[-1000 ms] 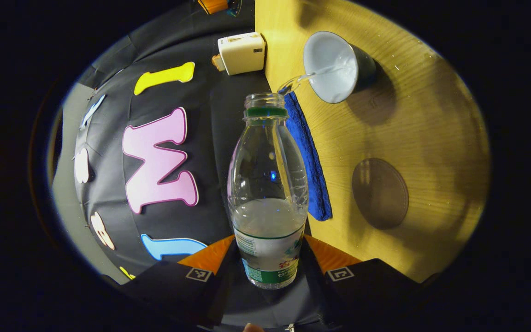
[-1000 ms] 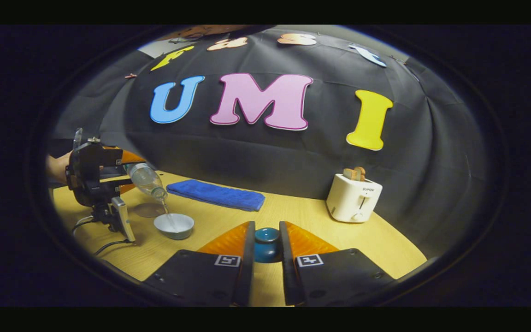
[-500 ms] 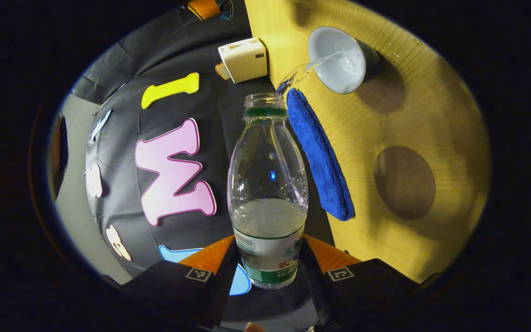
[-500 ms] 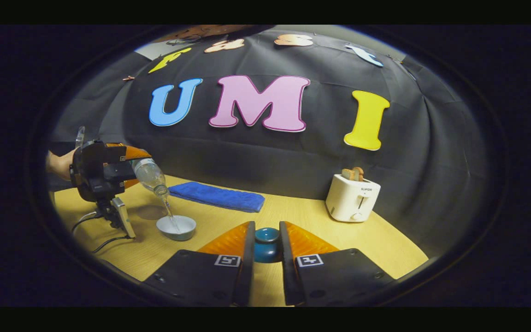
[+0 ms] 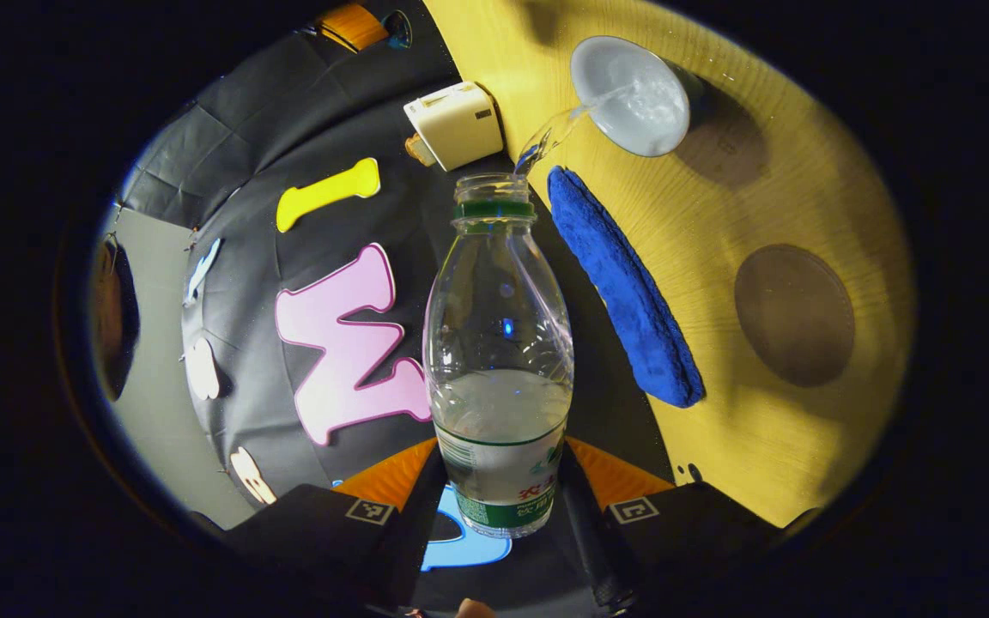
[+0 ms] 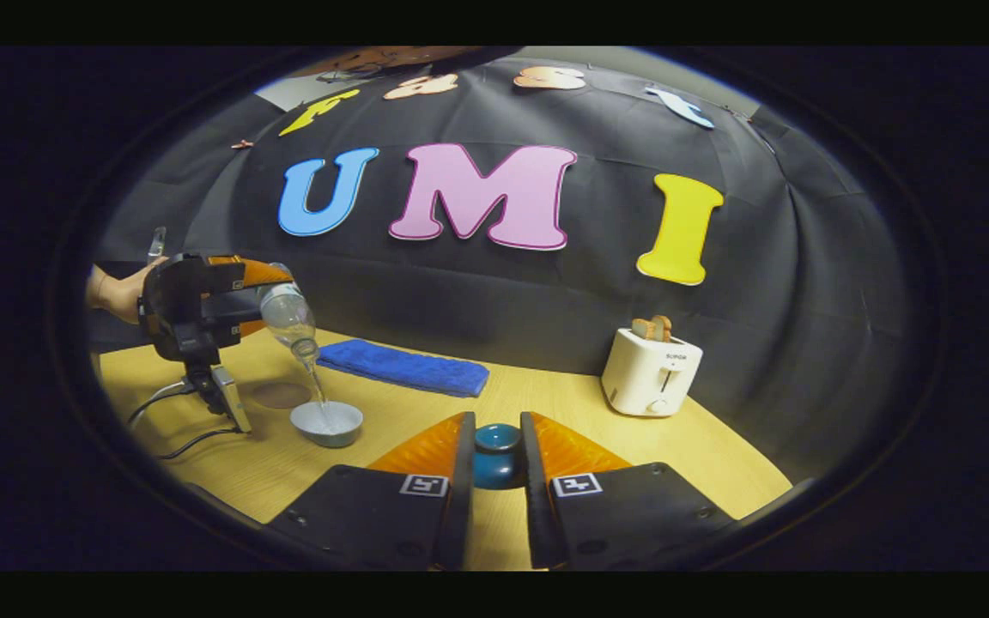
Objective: Open the teacup lid with one hand, grasp the water bottle and pour water into the teacup with the other hand; after pouring, place the water bottle on the coaster and then close the teacup lid.
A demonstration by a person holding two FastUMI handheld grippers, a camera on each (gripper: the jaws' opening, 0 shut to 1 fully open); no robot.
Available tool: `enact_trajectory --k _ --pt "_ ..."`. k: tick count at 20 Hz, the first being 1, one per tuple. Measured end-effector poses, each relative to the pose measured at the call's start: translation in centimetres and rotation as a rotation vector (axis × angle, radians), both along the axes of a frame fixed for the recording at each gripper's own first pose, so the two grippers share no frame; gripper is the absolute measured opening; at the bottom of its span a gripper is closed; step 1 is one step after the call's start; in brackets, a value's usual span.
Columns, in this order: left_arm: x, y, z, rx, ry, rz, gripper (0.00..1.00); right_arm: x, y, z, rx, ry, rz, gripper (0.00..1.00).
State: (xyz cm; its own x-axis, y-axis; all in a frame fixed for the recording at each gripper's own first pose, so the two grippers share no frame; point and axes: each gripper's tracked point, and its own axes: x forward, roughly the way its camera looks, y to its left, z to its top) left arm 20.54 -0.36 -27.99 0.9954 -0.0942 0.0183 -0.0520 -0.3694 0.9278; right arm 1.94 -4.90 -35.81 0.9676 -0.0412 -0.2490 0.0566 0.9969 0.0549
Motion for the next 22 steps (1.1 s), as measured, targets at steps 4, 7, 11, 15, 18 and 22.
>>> enact_trajectory --k 4,7,11,15,18,22 --pt "0.3 -0.2 0.8 0.046 -0.029 -0.019 0.75 -0.1 -0.3 -0.1 0.006 -0.002 -0.005 0.29" --pt "0.6 0.0 1.3 0.079 -0.050 -0.031 0.76 -0.1 -0.5 0.1 0.006 -0.006 -0.007 0.29" --pt "1.1 -1.0 2.6 0.121 -0.096 -0.095 0.75 -0.1 -0.8 0.0 0.008 -0.007 -0.012 0.34" --pt "1.6 -2.1 4.1 0.160 -0.137 -0.168 0.75 0.0 -1.2 0.1 0.006 -0.014 -0.012 0.34" --pt "1.5 -3.5 5.7 0.160 -0.195 -0.229 0.75 0.1 -1.3 0.3 0.004 -0.014 -0.007 0.29" --pt "1.2 -4.8 7.0 0.170 -0.251 -0.293 0.75 0.4 -1.2 0.9 0.004 -0.030 -0.001 0.29"
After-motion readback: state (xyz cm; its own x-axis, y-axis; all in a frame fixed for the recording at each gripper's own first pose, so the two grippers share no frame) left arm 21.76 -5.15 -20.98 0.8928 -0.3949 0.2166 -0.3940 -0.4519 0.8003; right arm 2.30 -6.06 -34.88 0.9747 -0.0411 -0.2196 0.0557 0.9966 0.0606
